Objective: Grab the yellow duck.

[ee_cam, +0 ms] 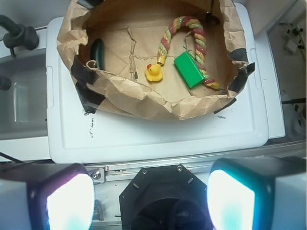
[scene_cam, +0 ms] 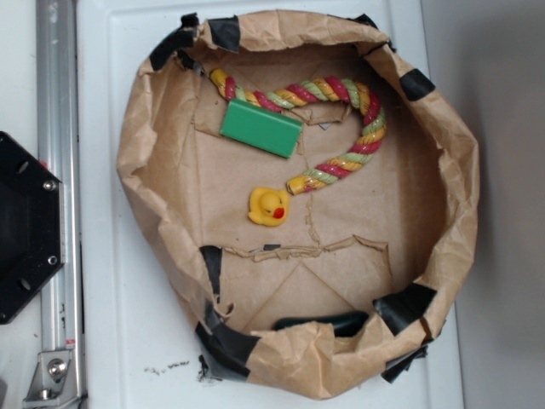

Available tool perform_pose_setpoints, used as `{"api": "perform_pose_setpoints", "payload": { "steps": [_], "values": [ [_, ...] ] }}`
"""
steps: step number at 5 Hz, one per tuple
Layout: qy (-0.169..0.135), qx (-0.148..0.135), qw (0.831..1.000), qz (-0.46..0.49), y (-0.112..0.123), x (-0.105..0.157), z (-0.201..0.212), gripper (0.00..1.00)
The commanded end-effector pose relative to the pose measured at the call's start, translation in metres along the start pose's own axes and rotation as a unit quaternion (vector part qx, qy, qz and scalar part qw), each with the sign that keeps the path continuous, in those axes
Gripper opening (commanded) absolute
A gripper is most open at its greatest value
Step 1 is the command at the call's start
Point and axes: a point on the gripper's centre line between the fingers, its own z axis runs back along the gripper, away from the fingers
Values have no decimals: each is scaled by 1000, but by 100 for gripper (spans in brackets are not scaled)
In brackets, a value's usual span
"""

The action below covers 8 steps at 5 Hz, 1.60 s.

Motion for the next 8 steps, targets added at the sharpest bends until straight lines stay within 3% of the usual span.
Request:
{"api": "perform_pose_setpoints", "payload": {
  "steps": [1,2,3,4,5,6,8],
  "values": [
    [0,0,1000,0,0,0,0,100],
    [-21,-46,995,91,-1,49,-2,100],
    [-33,-74,986,147,-3,95,-28,100],
    [-28,-41,981,186,-2,122,-83,100],
    [-15,-35,975,217,9,116,-133,100],
    [18,4,978,206,26,108,-182,100],
    [18,4,978,206,26,108,-182,100]
  ]
}}
